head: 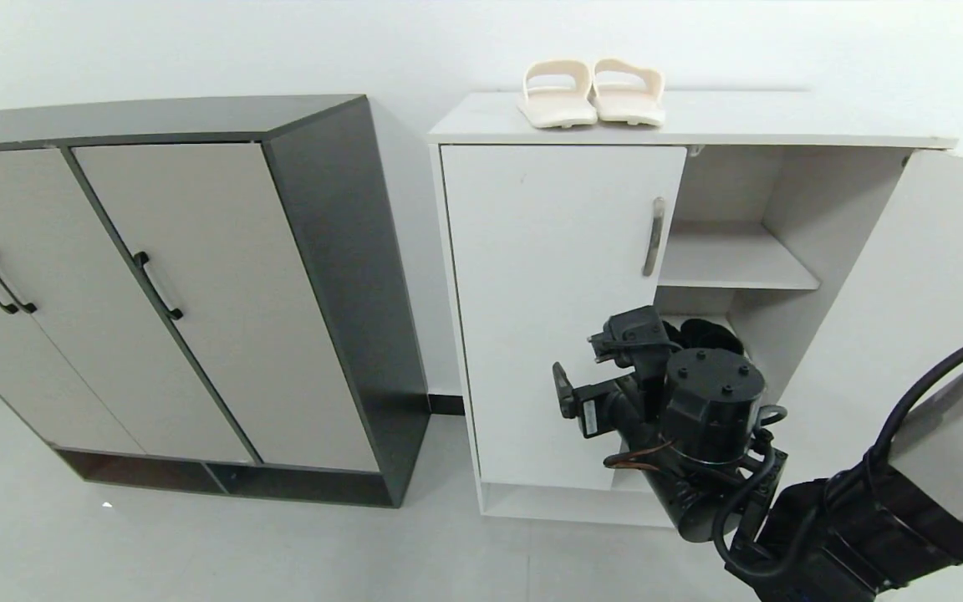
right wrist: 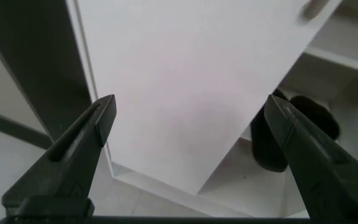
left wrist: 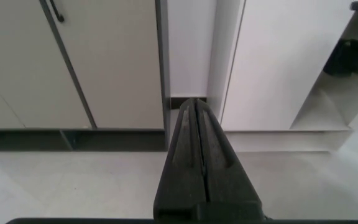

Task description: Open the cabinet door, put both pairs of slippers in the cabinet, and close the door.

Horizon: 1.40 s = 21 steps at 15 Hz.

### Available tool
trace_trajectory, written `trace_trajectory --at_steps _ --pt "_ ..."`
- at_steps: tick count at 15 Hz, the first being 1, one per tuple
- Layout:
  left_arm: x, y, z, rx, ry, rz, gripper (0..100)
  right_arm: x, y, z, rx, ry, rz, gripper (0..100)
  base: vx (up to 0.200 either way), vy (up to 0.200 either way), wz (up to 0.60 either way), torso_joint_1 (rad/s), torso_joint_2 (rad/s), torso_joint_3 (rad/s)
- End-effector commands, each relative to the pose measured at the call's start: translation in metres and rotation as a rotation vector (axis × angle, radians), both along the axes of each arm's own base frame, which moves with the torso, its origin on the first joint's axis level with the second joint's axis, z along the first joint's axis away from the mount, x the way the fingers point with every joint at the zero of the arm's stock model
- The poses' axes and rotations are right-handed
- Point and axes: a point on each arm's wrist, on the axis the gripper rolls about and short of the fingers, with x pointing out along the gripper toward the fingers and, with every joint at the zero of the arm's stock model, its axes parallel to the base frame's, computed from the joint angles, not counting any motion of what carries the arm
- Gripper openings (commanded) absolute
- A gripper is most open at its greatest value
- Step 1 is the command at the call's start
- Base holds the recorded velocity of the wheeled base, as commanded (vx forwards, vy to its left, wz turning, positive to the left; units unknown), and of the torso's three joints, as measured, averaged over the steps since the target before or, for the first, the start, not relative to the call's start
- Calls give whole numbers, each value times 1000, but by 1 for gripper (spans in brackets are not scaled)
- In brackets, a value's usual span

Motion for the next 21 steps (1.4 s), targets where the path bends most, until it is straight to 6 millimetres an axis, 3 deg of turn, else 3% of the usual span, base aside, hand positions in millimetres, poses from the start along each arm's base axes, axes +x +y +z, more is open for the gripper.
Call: trace_trajectory --at_steps 1,21 --pt "0 0 0 0 2 0 0 0 0 -1 -2 2 -1 100 0 0 0 154 -476 -364" --pt "0 0 0 0 2 0 0 -1 -1 -1 -7 5 -1 100 0 0 0 180 -497 -317"
